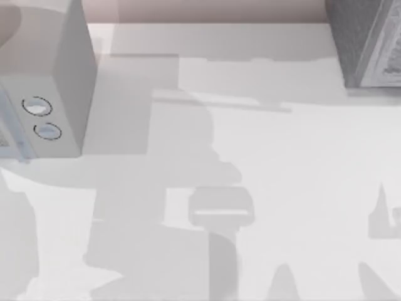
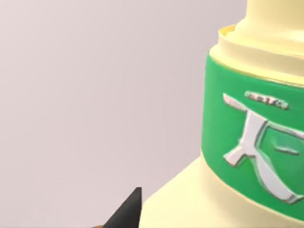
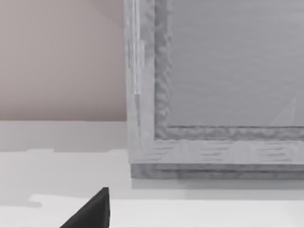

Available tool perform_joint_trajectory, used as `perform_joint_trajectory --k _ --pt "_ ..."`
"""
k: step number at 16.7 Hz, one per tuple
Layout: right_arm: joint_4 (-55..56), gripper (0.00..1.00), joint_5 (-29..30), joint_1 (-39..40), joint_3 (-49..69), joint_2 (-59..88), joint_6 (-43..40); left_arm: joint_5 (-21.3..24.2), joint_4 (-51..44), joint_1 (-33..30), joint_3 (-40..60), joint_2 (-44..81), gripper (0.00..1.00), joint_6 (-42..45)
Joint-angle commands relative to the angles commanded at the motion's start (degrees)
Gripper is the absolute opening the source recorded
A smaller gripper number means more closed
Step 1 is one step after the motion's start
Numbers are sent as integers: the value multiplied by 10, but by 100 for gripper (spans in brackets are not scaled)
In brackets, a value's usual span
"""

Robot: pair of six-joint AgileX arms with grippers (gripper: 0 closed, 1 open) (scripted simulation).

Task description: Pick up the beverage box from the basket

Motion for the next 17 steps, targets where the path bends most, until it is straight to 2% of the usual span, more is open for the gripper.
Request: perform_joint_trajectory --k 11,14,17 --pt "0 100 0 0 0 0 0 -1 -249 -3 267 8 0 5" --pt "0 100 0 0 0 0 0 2 -290 -3 315 24 0 9" --pt "0 100 0 0 0 0 0 2 -295 -2 322 26 0 10"
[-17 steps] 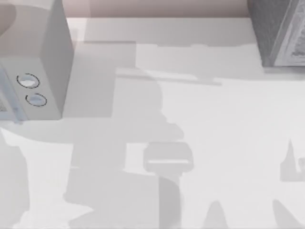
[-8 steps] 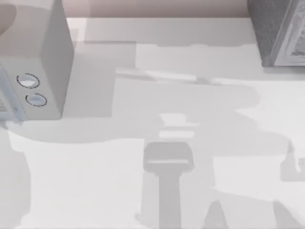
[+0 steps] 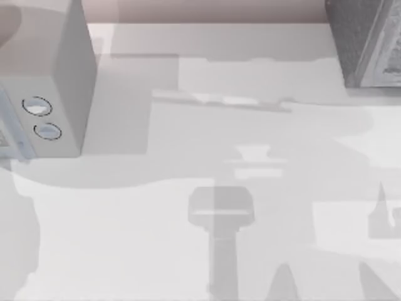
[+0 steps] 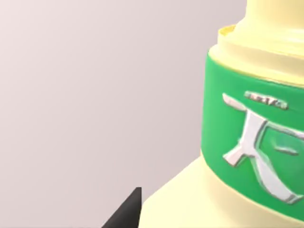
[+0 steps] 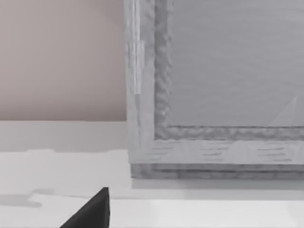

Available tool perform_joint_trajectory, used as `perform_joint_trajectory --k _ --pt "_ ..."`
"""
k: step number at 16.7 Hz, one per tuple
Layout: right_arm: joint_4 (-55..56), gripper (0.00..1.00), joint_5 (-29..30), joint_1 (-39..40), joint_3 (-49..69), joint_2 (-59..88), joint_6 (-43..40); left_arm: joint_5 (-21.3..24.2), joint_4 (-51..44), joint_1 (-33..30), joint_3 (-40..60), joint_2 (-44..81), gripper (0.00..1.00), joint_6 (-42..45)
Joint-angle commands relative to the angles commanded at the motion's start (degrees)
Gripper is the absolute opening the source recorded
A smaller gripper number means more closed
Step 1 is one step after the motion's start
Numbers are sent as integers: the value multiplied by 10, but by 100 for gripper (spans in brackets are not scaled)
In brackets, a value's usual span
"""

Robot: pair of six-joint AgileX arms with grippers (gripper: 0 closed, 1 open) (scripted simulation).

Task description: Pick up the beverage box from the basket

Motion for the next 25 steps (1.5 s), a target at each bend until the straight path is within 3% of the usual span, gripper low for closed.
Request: perform_joint_trajectory --k 5,9,25 --pt "0 100 0 0 0 0 0 -5 -1 -4 -19 -12 0 -1" --pt "0 100 0 0 0 0 0 -29 0 -25 -119 -94 0 -4" --pt "0 100 0 0 0 0 0 -213 57 -197 -867 -805 0 -10"
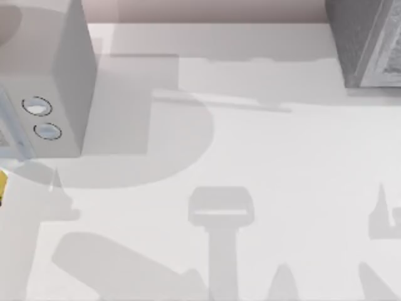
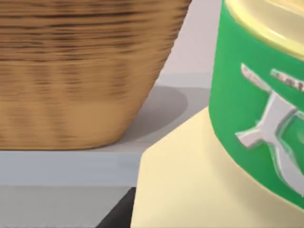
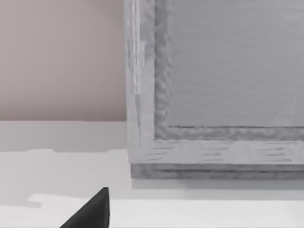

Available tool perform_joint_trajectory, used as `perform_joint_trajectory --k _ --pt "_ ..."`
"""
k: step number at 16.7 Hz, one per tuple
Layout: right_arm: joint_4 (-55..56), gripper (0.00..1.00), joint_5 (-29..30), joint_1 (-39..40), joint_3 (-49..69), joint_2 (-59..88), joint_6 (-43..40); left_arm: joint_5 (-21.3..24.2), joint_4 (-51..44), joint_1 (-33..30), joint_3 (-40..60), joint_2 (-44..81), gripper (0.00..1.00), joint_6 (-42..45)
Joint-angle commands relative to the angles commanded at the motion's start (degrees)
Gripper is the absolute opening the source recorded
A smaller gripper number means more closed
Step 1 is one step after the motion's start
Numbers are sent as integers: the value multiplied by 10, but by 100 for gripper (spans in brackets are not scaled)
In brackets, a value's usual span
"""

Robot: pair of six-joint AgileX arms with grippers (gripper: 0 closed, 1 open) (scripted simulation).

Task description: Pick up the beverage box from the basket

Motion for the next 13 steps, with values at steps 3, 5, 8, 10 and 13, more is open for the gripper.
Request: perform_joint_trajectory --k 3,5,8,10,13 --pt "0 100 0 0 0 0 0 -23 5 -20 -82 -78 0 -1" --pt "0 100 0 0 0 0 0 -31 6 -26 -106 -101 0 -1" --pt "0 100 0 0 0 0 0 -32 6 -27 -110 -104 0 -1" --pt "0 100 0 0 0 0 0 -31 6 -25 -109 -102 0 0" --pt "0 100 0 0 0 0 0 -49 6 -38 -103 -82 0 -8"
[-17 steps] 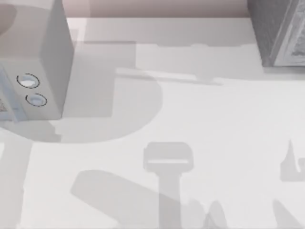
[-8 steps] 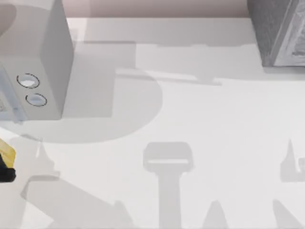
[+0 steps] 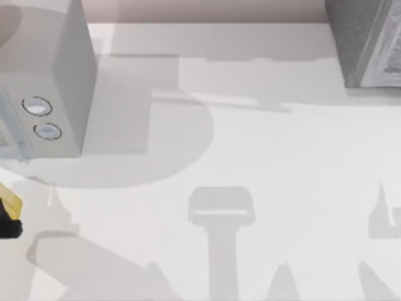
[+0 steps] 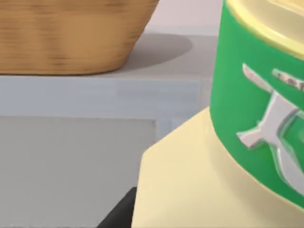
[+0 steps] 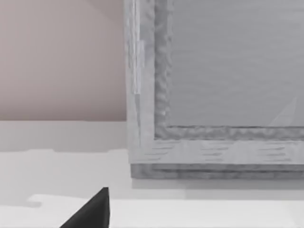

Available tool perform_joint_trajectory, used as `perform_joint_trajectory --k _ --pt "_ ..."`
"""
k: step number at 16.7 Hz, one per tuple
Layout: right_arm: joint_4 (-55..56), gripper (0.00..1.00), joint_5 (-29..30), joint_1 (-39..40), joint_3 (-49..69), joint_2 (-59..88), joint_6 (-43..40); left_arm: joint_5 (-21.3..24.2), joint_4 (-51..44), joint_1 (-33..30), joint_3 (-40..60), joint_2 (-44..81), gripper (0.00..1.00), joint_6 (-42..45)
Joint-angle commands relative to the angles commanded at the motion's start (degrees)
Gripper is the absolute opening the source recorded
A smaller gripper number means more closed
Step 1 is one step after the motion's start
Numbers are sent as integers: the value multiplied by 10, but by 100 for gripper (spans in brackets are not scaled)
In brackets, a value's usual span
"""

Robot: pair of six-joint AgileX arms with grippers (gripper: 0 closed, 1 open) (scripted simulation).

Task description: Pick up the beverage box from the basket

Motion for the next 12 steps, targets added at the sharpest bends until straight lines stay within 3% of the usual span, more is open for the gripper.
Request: perform_joint_trajectory --k 4,12 --pt "0 100 0 0 0 0 0 -85 10 -59 41 91 0 -30" --pt "0 100 0 0 0 0 0 -334 49 -234 172 361 0 -117"
